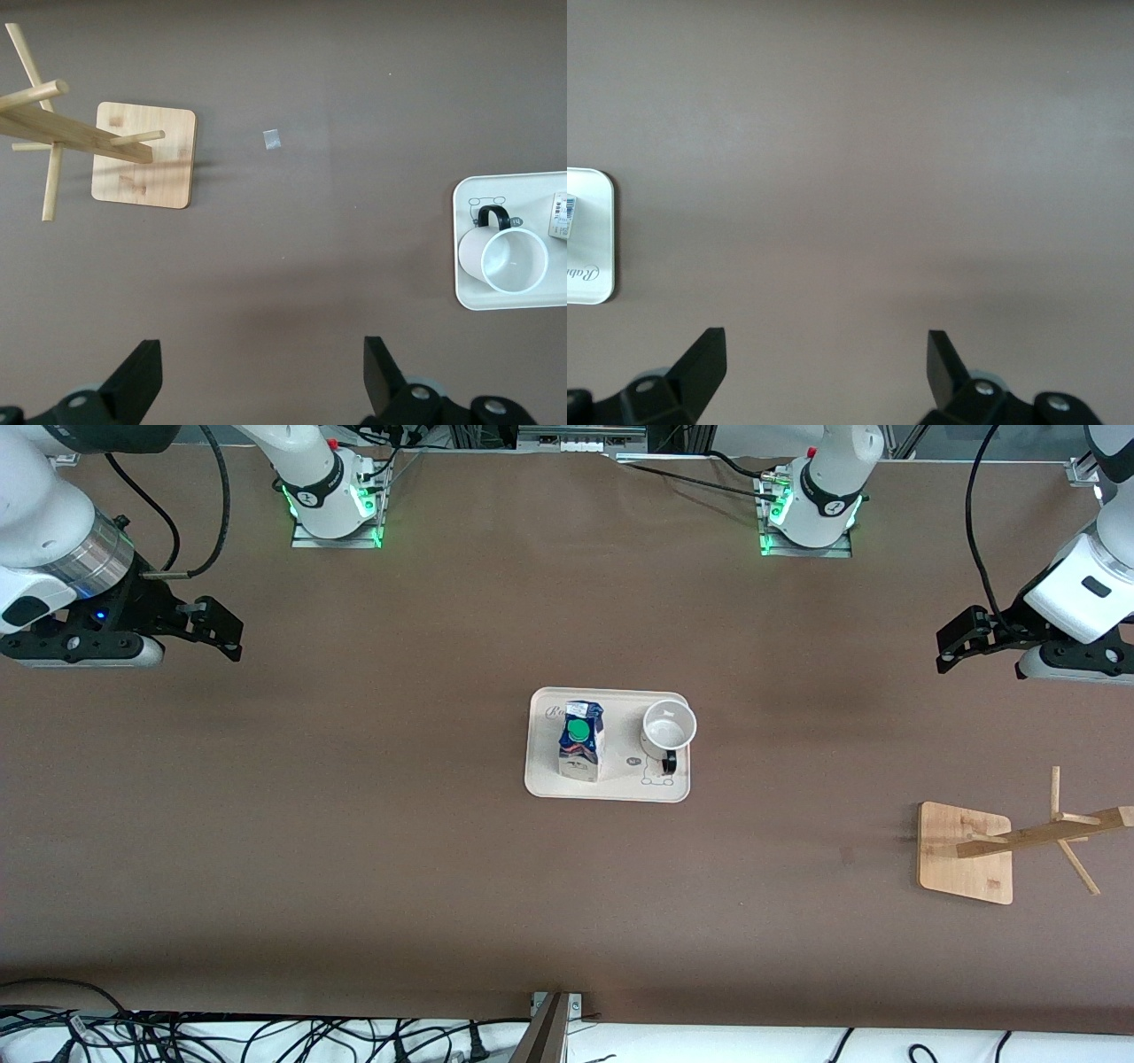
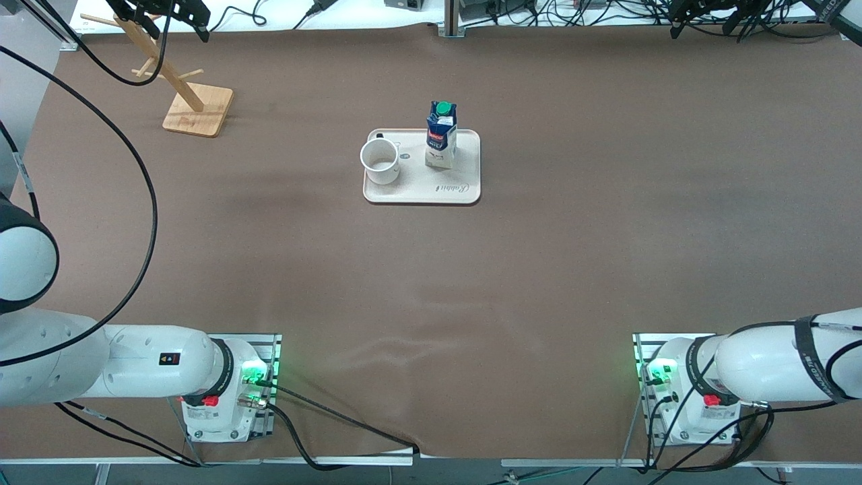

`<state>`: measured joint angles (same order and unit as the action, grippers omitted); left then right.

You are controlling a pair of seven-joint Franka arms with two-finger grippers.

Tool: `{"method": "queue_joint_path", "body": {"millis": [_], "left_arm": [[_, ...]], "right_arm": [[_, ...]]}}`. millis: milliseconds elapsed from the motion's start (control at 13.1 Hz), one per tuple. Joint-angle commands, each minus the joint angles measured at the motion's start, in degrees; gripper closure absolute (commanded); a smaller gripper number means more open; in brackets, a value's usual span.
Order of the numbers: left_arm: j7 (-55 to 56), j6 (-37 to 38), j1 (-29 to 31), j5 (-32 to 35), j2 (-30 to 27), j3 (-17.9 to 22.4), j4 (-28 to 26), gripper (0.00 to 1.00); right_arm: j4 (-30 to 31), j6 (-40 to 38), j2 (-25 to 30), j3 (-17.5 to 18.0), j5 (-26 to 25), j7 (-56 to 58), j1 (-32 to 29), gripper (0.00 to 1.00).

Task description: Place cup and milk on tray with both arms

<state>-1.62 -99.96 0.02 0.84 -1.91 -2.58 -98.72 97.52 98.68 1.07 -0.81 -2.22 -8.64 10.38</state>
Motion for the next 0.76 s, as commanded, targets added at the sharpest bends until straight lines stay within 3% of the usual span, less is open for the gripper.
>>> {"method": "queue_joint_path", "body": {"millis": [0, 685], "left_arm": [[-1.10, 1.96, -0.28, 1.18, 0.59, 0.03, 1.77, 0.00], [-1.28, 2.23, -0.37, 1.44, 1.03, -0.50, 2.65, 0.00]], "right_arm": [[-0.66, -0.24, -0.10, 0.19, 1.08, -0.06, -0.36, 0.00], [-0.66, -0.24, -0.10, 0.19, 0.99, -0.06, -0.36, 0.00]]}}
